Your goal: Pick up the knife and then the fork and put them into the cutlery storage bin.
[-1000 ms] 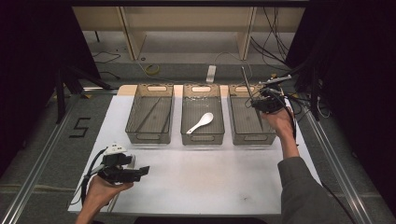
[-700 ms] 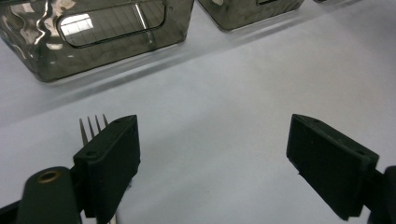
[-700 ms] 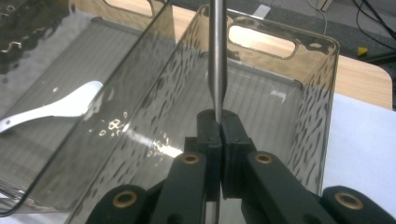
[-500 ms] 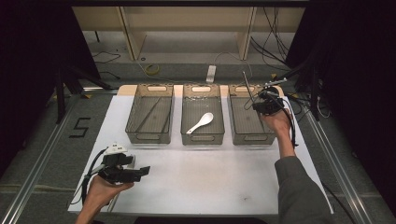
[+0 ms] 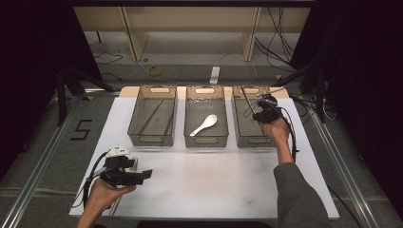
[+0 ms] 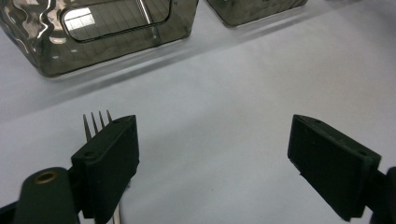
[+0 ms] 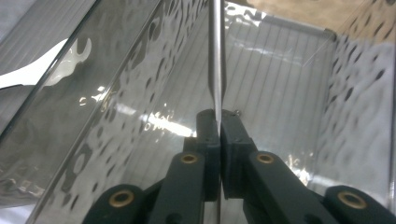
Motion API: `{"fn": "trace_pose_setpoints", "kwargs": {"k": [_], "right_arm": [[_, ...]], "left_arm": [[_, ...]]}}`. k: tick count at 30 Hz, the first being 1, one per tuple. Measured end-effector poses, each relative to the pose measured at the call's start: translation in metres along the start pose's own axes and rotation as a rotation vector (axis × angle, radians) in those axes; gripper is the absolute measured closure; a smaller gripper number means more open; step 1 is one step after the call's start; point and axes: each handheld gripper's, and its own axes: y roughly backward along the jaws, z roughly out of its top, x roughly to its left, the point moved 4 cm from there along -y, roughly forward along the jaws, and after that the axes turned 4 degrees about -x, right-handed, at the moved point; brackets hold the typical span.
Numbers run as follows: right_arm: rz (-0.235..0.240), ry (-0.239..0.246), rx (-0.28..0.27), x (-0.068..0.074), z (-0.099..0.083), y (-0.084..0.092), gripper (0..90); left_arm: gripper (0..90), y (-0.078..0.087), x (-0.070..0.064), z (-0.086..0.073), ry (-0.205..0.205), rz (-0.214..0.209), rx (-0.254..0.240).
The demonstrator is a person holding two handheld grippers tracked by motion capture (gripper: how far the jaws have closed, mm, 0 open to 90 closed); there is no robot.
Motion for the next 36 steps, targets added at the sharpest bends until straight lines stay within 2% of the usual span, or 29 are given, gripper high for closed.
{"fn": "trace_pose_setpoints", "kwargs": {"k": [3,4,6,10,13,15,17,22,29,36], "right_arm": [[0.023,-0.031,-0.044,0.001,0.004,0.006,74.9],[0.025,-0.026,-0.045,0.002,0.005,0.008,70.0],[0.031,-0.008,-0.053,0.004,0.007,0.012,66.1],[0.049,-0.002,-0.075,0.006,0.008,0.019,54.5],[0.078,0.009,-0.091,0.010,0.007,0.024,47.7],[0.105,0.008,-0.108,0.013,0.007,0.029,45.3],[0.138,0.023,-0.132,0.019,0.006,0.037,43.2],[0.208,0.067,-0.173,0.037,-0.005,0.055,38.1],[0.261,0.127,-0.213,0.059,-0.033,0.076,33.6],[0.293,0.131,-0.257,0.069,-0.062,0.091,32.3]], "left_arm": [[16.1,0.000,0.000,0.000,0.002,0.002,0.002],[16.1,0.000,0.000,0.000,0.003,0.002,0.002],[16.1,0.000,0.001,0.000,0.003,0.004,0.003],[16.1,0.000,0.001,0.000,0.004,0.006,0.016],[16.1,-0.003,0.003,-0.003,-0.005,0.023,0.052],[16.1,-0.004,0.004,-0.004,-0.009,0.038,0.073],[16.1,-0.003,0.006,-0.004,0.003,0.048,0.079],[16.4,-0.004,0.008,-0.006,-0.013,0.088,0.127],[16.4,-0.006,0.010,-0.008,0.003,0.102,0.174],[16.5,-0.003,0.014,-0.010,-0.007,0.113,0.214]]}}
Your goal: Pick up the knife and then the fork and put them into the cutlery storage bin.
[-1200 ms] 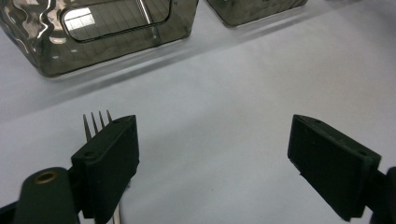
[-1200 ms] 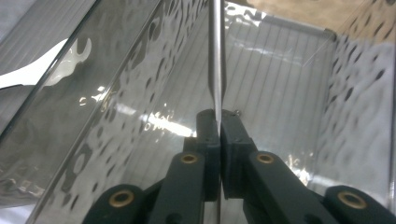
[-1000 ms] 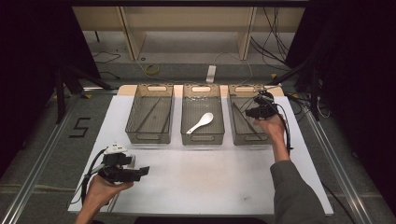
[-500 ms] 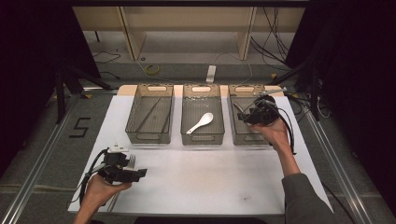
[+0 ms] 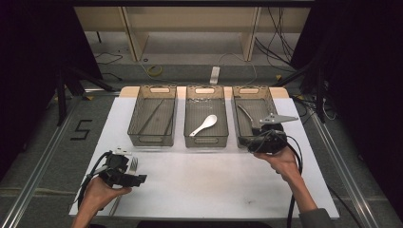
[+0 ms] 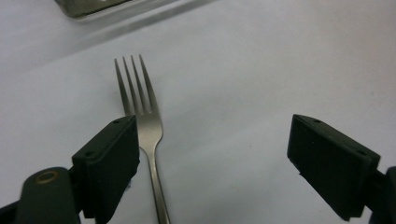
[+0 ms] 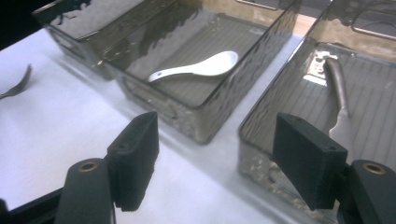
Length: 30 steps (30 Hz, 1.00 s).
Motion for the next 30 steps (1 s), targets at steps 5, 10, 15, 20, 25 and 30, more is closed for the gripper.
{"fn": "trace_pose_setpoints", "kwargs": {"k": [5,10,15,20,25,30], "right_arm": [[0.024,0.022,0.006,0.013,-0.019,0.009,32.0],[0.040,0.006,0.010,0.018,-0.042,0.012,31.8],[0.045,0.023,0.031,0.025,-0.056,0.015,31.2],[0.058,0.037,0.037,0.033,-0.059,0.018,30.7],[0.061,0.033,0.045,0.036,-0.065,0.019,30.8],[0.065,0.033,0.045,0.038,-0.069,0.023,30.7]], "left_arm": [[18.4,0.001,0.009,-0.005,0.003,0.031,0.053],[24.9,0.000,0.015,-0.014,-0.007,0.057,0.116],[32.9,-0.001,0.021,-0.023,-0.019,0.081,0.203],[41.0,-0.002,0.023,-0.029,-0.021,0.081,0.264],[48.0,-0.004,0.022,-0.033,-0.026,0.081,0.307],[53.3,-0.005,0.021,-0.035,-0.027,0.077,0.323]]}}
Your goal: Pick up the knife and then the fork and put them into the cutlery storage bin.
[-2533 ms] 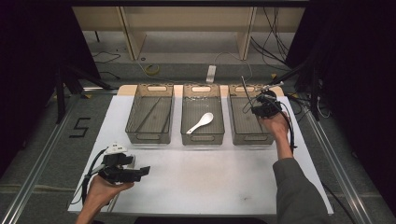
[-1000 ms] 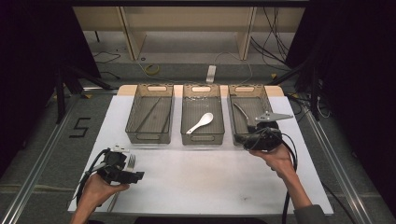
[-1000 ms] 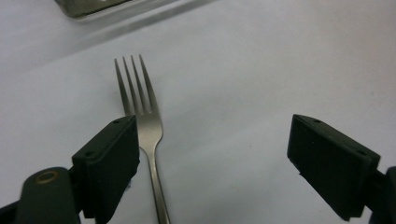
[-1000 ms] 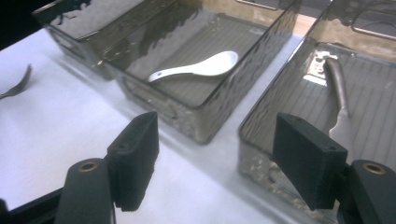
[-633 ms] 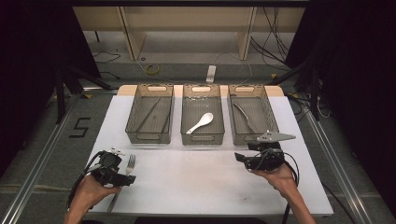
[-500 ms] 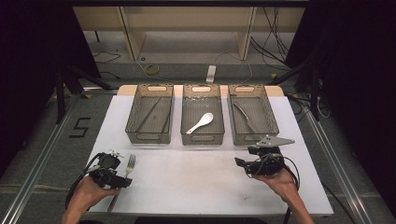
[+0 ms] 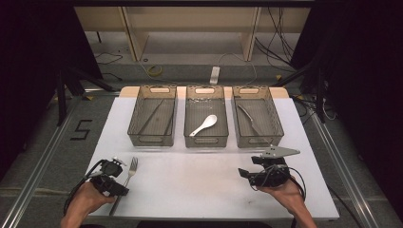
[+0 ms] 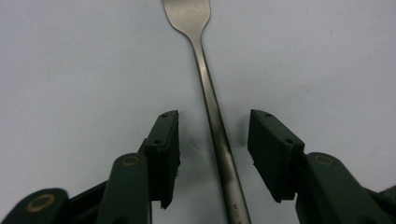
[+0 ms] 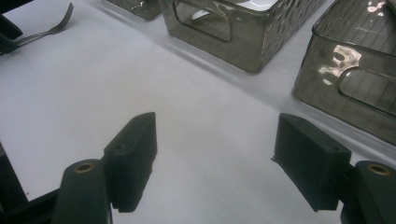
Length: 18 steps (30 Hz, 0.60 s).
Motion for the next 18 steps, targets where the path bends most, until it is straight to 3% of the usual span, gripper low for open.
{"fn": "trace_pose_setpoints", "kwargs": {"k": [18], "right_arm": [[0.011,-0.001,0.005,0.0062,-0.0056,0.0027,30.7]], "left_arm": [[70.2,0.0003,-0.0010,-0.0050,-0.022,-0.014,0.048]]}}
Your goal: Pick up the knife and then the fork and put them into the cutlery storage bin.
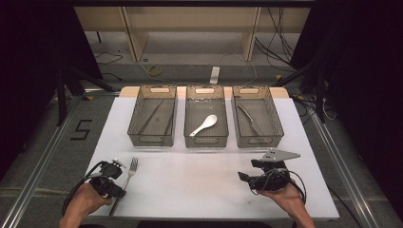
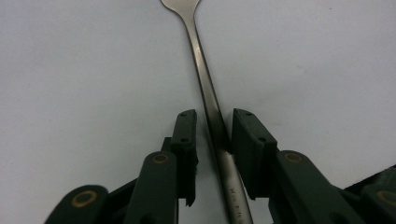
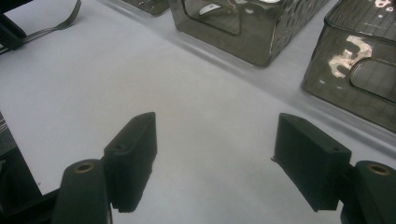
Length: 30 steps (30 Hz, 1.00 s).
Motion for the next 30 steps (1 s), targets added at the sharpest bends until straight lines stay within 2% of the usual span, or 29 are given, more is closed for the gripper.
{"fn": "trace_pose_setpoints", "kwargs": {"k": [4,11,23,30], "right_arm": [[0.000,0.000,0.003,0.0001,-0.0006,-0.0006,30.7],[0.000,0.000,0.008,0.0008,-0.0015,-0.0011,30.7],[0.002,0.005,0.010,0.0016,-0.0016,-0.0023,30.7],[0.005,0.003,0.012,0.0016,-0.0017,-0.0027,30.7]], "left_arm": [[73.5,-0.0003,-0.0013,0.0002,-0.023,0.013,0.001],[76.0,0.0000,-0.0008,-0.0004,-0.012,0.006,-0.006],[81.1,0.0004,0.0006,-0.0010,-0.016,0.004,-0.003],[82.1,0.0011,0.0011,0.0007,-0.043,0.003,-0.034]]}}
